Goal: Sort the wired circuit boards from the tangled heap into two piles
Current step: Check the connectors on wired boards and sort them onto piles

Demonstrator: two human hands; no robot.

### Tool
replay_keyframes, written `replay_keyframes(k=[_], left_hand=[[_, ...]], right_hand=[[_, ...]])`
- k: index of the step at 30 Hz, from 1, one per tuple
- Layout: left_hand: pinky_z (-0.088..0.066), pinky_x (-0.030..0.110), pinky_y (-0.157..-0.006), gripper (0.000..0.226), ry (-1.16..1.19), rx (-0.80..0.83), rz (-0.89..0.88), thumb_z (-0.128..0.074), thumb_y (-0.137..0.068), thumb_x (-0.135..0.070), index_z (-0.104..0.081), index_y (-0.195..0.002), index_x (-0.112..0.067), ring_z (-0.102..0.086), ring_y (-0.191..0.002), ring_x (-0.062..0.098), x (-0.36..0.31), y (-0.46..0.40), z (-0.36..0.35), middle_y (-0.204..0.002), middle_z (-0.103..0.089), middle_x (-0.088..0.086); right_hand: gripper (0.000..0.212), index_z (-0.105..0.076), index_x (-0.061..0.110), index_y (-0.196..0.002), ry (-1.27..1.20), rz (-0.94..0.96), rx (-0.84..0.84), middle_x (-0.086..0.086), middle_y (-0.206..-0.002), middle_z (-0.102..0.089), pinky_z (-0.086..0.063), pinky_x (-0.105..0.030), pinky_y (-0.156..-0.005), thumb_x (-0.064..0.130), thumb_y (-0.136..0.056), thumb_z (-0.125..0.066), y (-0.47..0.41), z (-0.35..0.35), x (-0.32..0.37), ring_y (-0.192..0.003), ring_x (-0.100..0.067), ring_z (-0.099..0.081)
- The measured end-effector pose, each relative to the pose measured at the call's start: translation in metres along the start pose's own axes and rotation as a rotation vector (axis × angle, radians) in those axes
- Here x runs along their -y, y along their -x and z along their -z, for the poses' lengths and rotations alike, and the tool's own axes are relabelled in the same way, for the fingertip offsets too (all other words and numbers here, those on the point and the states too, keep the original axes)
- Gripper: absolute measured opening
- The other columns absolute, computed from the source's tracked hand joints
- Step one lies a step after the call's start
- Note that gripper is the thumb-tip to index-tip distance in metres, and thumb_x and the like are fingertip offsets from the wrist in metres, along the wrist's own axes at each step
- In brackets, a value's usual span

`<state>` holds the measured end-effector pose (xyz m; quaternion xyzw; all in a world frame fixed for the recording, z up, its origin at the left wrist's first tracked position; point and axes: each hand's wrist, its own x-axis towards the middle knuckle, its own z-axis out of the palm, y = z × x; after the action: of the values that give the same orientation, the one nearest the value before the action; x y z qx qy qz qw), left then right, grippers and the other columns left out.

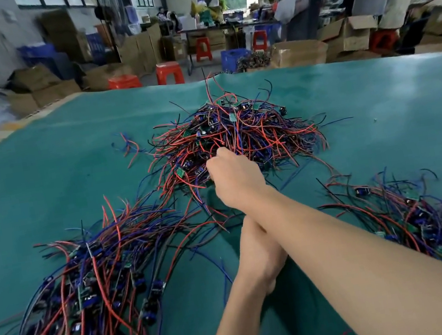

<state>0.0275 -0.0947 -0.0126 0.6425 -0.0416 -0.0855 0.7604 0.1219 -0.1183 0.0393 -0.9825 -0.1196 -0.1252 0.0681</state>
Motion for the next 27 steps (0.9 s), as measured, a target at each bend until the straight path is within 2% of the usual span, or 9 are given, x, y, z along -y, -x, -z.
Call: replay_keyframes(k=[3, 6, 10, 12, 15, 18, 20, 23, 27], left_hand=[[-0.037, 0.022, -0.042, 0.023, -0.031, 0.005, -0.02, -0.05, -0.094, 0.007, -0.063, -0.081, -0.007, -0.047, -0.044, 0.017, 0.002, 0.0, -0.001, -0.068, -0.062, 0.014], [-0.041, 0.02, -0.042, 0.022, -0.037, 0.021, -0.034, -0.051, -0.094, 0.006, -0.062, -0.082, -0.009, -0.053, -0.045, 0.012, 0.0, 0.0, -0.003, -0.067, -0.063, 0.007], [-0.042, 0.018, -0.041, 0.019, 0.05, 0.064, -0.028, -0.051, -0.094, 0.008, -0.065, -0.087, -0.003, -0.056, -0.052, 0.01, -0.003, 0.0, -0.005, -0.07, -0.066, 0.011], [-0.042, 0.019, -0.041, 0.017, 0.053, 0.073, -0.029, -0.052, -0.094, 0.008, -0.066, -0.089, -0.001, -0.057, -0.053, 0.011, -0.001, 0.0, -0.005, -0.072, -0.067, 0.012], [-0.044, 0.02, -0.042, 0.019, 0.066, 0.114, -0.03, -0.049, -0.094, 0.008, -0.065, -0.098, -0.002, -0.061, -0.058, 0.013, -0.001, -0.001, -0.004, -0.079, -0.071, 0.011], [-0.046, 0.021, -0.043, 0.025, 0.087, 0.128, -0.059, -0.045, -0.099, 0.001, -0.06, -0.117, -0.008, -0.066, -0.065, 0.016, 0.0, -0.003, -0.003, -0.088, -0.075, 0.012], [-0.045, 0.021, -0.043, 0.023, 0.113, 0.12, -0.07, -0.046, -0.103, -0.008, -0.058, -0.122, -0.01, -0.067, -0.067, 0.018, 0.001, -0.004, -0.002, -0.092, -0.075, 0.014], [-0.043, 0.019, -0.041, 0.029, 0.173, 0.125, -0.041, -0.049, -0.103, -0.032, -0.068, -0.107, -0.011, -0.067, -0.064, 0.016, 0.002, -0.005, -0.003, -0.09, -0.075, 0.014], [-0.04, 0.018, -0.04, 0.043, 0.193, 0.143, -0.008, -0.054, -0.088, -0.052, -0.078, -0.086, -0.016, -0.066, -0.061, 0.012, 0.001, -0.007, -0.003, -0.085, -0.074, 0.01]], right_hand=[[0.016, -0.066, 0.015, -0.098, -0.136, -0.077, -0.098, -0.007, -0.106, -0.063, -0.05, -0.04, -0.071, 0.001, -0.094, -0.061, 0.002, 0.004, -0.018, -0.09, -0.034, -0.063], [0.013, -0.07, 0.025, -0.087, -0.352, -0.23, -0.245, -0.001, -0.093, -0.073, -0.053, -0.034, -0.078, 0.013, -0.091, -0.069, 0.006, 0.017, -0.036, -0.089, -0.027, -0.067], [0.022, -0.072, 0.025, -0.079, -0.684, -0.33, -0.369, 0.004, -0.082, -0.073, -0.057, -0.04, -0.087, 0.005, -0.086, -0.071, 0.021, 0.042, -0.062, -0.084, -0.022, -0.071], [0.027, -0.071, 0.02, -0.08, -0.971, -0.385, -0.467, -0.004, -0.085, -0.073, -0.061, -0.044, -0.085, -0.005, -0.088, -0.067, 0.033, 0.058, -0.074, -0.086, -0.026, -0.073], [0.025, -0.068, 0.008, -0.082, -1.507, -0.438, -0.626, -0.007, -0.08, -0.068, -0.062, -0.03, -0.073, -0.013, -0.093, -0.06, 0.06, 0.083, -0.09, -0.079, -0.022, -0.07], [0.021, -0.067, 0.002, -0.086, -2.039, -0.487, -0.613, -0.009, -0.077, -0.071, -0.06, -0.024, -0.072, -0.01, -0.096, -0.053, 0.091, 0.091, -0.097, -0.076, -0.021, -0.071], [0.018, -0.065, -0.001, -0.091, -2.223, -0.499, -0.539, -0.012, -0.079, -0.07, -0.06, -0.022, -0.07, -0.009, -0.094, -0.05, 0.107, 0.082, -0.094, -0.075, -0.021, -0.071], [0.019, -0.067, -0.003, -0.095, -2.168, -0.52, -0.365, -0.014, -0.081, -0.069, -0.062, -0.023, -0.072, -0.01, -0.084, -0.053, 0.12, 0.055, -0.081, -0.075, -0.021, -0.072], [0.029, -0.071, 0.001, -0.093, -1.779, -0.606, -0.321, -0.013, -0.082, -0.07, -0.06, -0.03, -0.062, -0.016, -0.093, -0.049, 0.124, 0.022, -0.067, -0.068, -0.026, -0.07]])
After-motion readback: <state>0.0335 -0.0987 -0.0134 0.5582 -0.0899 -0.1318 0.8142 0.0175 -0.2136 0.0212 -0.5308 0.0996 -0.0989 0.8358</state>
